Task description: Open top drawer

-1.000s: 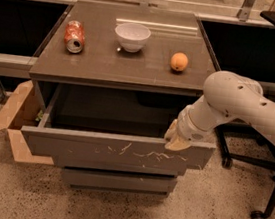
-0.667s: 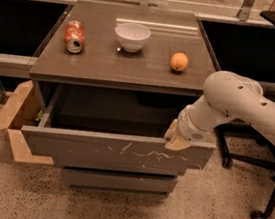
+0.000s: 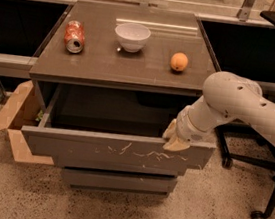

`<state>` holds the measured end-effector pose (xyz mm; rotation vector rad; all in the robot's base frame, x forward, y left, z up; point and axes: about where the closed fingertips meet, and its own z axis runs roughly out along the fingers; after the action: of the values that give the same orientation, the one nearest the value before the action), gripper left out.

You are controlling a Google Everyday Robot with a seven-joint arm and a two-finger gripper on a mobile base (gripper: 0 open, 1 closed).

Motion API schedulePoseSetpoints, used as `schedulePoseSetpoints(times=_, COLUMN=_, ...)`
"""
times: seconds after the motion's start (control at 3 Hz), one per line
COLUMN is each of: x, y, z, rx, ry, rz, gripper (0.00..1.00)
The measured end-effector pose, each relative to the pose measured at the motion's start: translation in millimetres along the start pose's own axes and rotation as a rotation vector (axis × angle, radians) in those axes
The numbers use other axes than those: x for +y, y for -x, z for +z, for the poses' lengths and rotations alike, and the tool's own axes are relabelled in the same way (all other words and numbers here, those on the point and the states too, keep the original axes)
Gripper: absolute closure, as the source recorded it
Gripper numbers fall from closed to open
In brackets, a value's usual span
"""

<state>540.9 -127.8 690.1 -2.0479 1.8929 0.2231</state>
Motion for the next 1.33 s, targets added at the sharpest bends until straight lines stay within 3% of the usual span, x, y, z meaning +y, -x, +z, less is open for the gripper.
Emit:
schedulePoseSetpoints(times=0.33, x=8, y=2, z=2, rx=-0.015, ry=0.014, rz=-0.017, gripper=0.06)
schedulePoseSetpoints(times=0.67, x=34, y=6, z=3, rx=-0.015, ry=0.050, rz=-0.023, gripper=0.10)
schedulePoseSetpoints(times=1.0, x=58, y=7, z=4, rx=-0.011, ry=0.086, rz=-0.011, gripper=0.33)
schedulePoseSetpoints(times=1.33, x=72, y=4, z=-1, rx=-0.012, ry=0.100, rz=0.006, gripper=0.63)
